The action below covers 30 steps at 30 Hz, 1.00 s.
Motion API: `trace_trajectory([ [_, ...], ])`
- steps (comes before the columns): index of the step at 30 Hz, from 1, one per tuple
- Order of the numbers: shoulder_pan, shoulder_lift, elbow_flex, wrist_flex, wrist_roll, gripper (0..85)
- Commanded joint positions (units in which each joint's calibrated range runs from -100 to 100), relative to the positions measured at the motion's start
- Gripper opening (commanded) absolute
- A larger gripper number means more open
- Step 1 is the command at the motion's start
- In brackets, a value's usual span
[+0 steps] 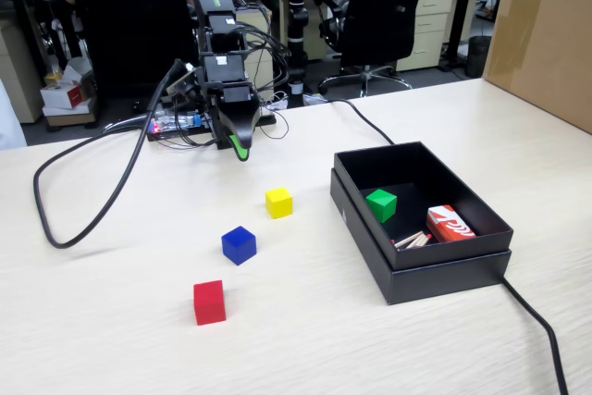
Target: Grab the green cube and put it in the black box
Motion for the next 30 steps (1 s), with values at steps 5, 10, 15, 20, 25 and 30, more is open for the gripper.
trace_trajectory([
  [5,-1.56,-3.03,-11.79,16.23,-0.29,50.0],
  [10,-1.12,-3.95,-26.57,32.12,-2.39,49.6],
  [15,-1.17,-3.03,-32.01,34.46,-2.39,50.1],
  [20,-0.59,-2.92,-35.63,36.27,-2.39,50.4],
  [25,-0.49,-2.92,-36.45,34.20,-2.39,50.4],
  [30,0.20,-3.49,-36.99,34.28,-2.44,48.8],
])
